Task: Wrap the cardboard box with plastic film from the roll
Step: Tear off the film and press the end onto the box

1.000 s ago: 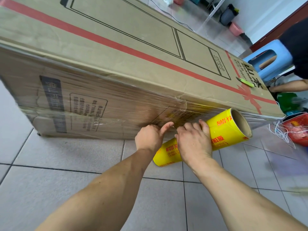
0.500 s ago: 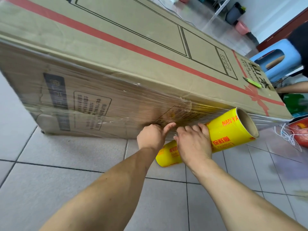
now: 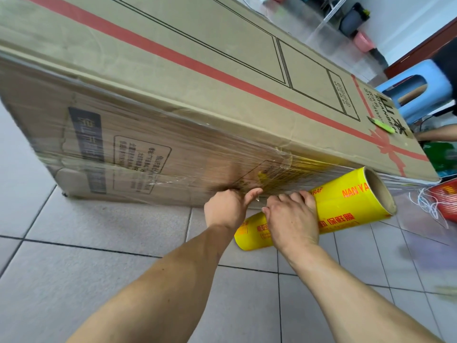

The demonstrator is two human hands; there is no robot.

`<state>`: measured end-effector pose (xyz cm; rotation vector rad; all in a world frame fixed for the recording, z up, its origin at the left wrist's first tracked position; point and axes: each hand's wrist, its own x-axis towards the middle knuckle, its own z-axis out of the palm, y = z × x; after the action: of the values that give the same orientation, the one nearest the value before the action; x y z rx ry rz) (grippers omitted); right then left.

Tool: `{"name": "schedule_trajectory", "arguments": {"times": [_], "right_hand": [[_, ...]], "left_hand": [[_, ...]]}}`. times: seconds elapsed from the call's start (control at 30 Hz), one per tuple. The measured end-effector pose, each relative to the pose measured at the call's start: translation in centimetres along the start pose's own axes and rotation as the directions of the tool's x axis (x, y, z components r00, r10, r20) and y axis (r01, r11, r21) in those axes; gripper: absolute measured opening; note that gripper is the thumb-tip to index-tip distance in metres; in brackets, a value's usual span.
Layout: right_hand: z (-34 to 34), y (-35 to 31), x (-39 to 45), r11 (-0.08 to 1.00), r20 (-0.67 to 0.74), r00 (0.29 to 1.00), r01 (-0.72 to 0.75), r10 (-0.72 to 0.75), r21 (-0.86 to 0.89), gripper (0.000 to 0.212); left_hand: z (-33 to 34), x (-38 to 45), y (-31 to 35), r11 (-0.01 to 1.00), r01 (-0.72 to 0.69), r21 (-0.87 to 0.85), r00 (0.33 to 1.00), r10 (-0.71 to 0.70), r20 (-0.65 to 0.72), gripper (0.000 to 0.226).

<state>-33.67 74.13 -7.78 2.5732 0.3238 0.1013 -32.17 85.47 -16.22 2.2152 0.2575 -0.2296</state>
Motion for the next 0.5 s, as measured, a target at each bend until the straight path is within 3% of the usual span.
{"name": "schedule_trajectory", "arguments": {"times": [0.1, 0.23, 0.5], "right_hand": [[0.5, -0.2, -0.3, 1.0, -0.004, 1.0, 0.002, -0.002, -0.01, 0.014], [0.7, -1.2, 0.2, 0.999, 0.047, 0.998, -0.03, 0.031, -0.027, 0.026], [1.0, -2.2, 0.5, 1.0, 0.07, 0.997, -0.021, 0.022, -0.017, 0.006]], "left_hand": [[0.5, -0.5, -0.3, 1.0, -0.013, 0.008, 1.0, 0.013, 0.003, 0.081], [0.8, -0.8, 0.2, 0.998, 0.027, 0.053, 1.0, -0.026, -0.017, 0.083], [0.8, -0.4, -1.3, 0.983, -0.028, 0.184, 0.999, 0.031, -0.018, 0.083]]}}
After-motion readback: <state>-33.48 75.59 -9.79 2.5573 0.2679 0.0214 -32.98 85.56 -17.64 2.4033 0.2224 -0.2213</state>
